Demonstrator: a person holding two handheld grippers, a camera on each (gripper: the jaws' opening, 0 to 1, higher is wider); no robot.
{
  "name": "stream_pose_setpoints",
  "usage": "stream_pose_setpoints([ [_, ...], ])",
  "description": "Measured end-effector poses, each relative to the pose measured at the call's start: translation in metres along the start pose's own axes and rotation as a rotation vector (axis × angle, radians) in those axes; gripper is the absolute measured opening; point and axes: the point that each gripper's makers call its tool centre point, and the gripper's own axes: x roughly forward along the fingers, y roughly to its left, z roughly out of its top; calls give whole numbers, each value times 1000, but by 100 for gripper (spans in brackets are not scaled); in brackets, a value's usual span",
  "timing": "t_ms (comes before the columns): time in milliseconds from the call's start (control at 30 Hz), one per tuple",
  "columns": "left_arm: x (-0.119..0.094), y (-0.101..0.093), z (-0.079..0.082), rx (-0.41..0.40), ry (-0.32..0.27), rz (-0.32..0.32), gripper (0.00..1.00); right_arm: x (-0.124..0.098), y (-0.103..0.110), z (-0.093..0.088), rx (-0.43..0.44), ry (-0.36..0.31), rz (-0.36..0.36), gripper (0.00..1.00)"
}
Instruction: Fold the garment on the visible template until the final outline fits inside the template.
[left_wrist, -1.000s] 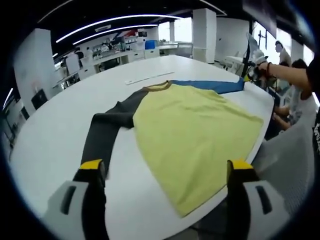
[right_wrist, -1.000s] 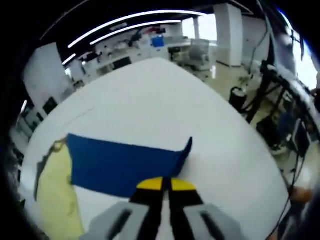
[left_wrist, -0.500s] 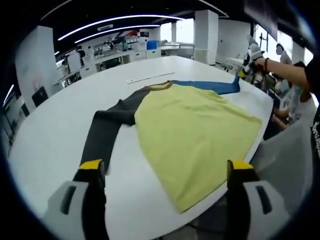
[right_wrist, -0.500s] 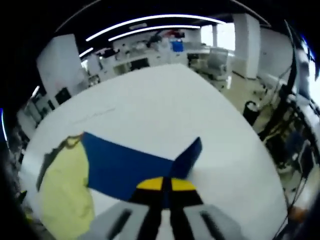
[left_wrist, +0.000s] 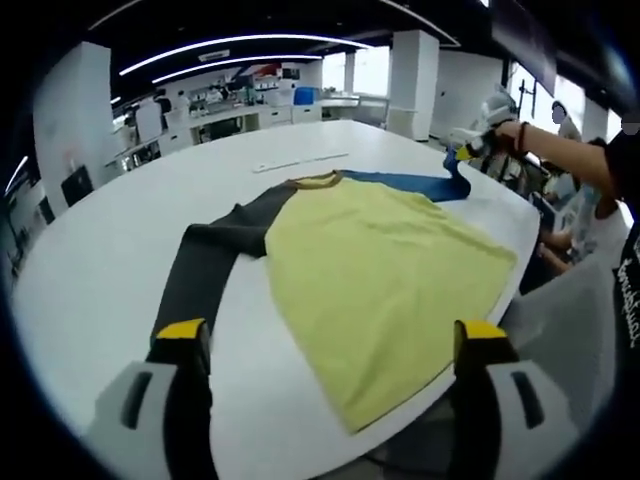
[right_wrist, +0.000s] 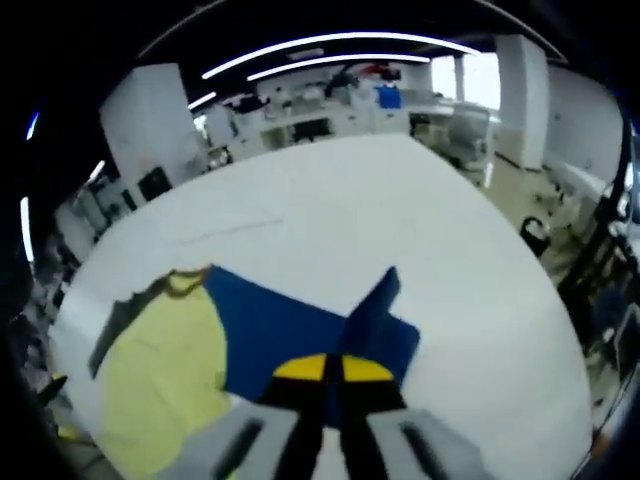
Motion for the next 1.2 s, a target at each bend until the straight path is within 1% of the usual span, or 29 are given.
stream_pose_setpoints([
  [200,0,0,0,-6,-2,-4,99,12,30,5,-29,10,46,0],
  [300,0,-6,3,3,3,-6,99,16,48,5,-49,18,72,0],
  [433,1,-12,6,19,9,-8,99,26,61,12,-55,19,96,0],
  [467,1,-13,6,22,7,-6,98,27,74,11,-61,21,112,0],
  [600,1,-17,10,47,3,2,97,30,90,13,-69,19,140,0],
  [633,1,-17,10,47,1,0,97,31,97,13,-73,19,152,0],
  [700,1,-20,13,23,-9,-17,97,32,109,11,-82,24,171,0],
  [833,0,-21,17,-9,-32,-26,96,37,123,12,-95,32,201,0],
  [900,-1,-21,17,-14,-33,-29,96,41,129,15,-102,35,217,0],
  [1033,-3,-18,14,-12,-26,-23,96,40,146,13,-129,42,239,0],
  [1200,-3,-17,9,-15,-18,-24,96,43,163,16,-161,46,263,0],
])
